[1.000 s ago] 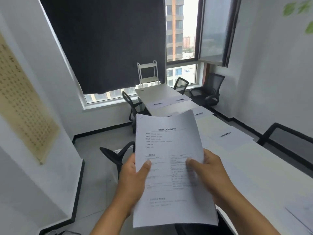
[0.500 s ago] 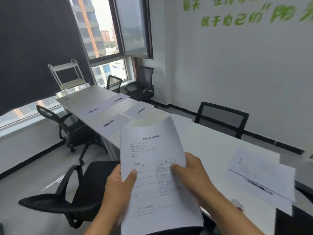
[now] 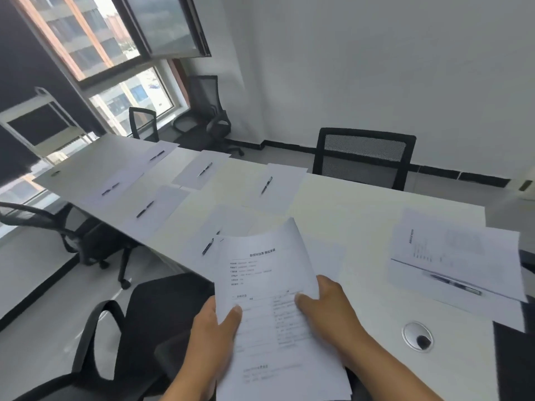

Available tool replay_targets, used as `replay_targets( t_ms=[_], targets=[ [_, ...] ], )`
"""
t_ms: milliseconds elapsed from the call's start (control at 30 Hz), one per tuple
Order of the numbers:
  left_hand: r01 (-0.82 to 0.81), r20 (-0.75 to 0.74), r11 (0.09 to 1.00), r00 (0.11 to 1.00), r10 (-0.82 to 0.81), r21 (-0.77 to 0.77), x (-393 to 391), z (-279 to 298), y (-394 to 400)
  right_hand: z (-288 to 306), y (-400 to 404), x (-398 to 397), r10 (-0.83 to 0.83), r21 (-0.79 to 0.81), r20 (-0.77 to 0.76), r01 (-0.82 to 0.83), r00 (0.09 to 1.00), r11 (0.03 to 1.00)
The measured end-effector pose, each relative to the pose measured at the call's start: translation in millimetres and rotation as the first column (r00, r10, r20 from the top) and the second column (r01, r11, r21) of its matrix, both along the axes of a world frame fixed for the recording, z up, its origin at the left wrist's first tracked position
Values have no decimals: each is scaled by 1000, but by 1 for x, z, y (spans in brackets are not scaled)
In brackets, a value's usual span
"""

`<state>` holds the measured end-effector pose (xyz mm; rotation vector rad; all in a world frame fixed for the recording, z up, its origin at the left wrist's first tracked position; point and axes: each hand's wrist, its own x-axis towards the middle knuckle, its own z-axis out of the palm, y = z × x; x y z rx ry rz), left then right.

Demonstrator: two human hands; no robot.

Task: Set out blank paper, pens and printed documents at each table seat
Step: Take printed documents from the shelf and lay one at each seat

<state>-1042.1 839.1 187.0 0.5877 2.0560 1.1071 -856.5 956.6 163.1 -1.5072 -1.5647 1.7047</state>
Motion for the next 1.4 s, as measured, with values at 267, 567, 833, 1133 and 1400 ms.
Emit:
replay_targets(
  t_ms=[267, 567, 833, 1133, 1400],
  targets=[
    [139, 62, 987, 989, -134, -77, -3, -19, 73, -36, 38, 11, -183, -51, 40, 185, 982, 981],
    [281, 147, 955, 953, -266, -93, -20, -60, 114, -65, 54, 3, -287, -31, 135, 294, 948, 955],
    [339, 270, 936, 913, -305, -91, -63, -105, 126, -96, 45, -23, -356, -76, 200, 377, 913, 923],
    [334, 426, 934, 868, -254, -123, -87, -146, 148, -122, 42, -40, -563, 69, 164, 560, 810, 826],
    [347, 451, 932, 852, -266, -104, -90, -170, 162, -148, 49, -34, -635, 88, 183, 630, 751, 771]
  ],
)
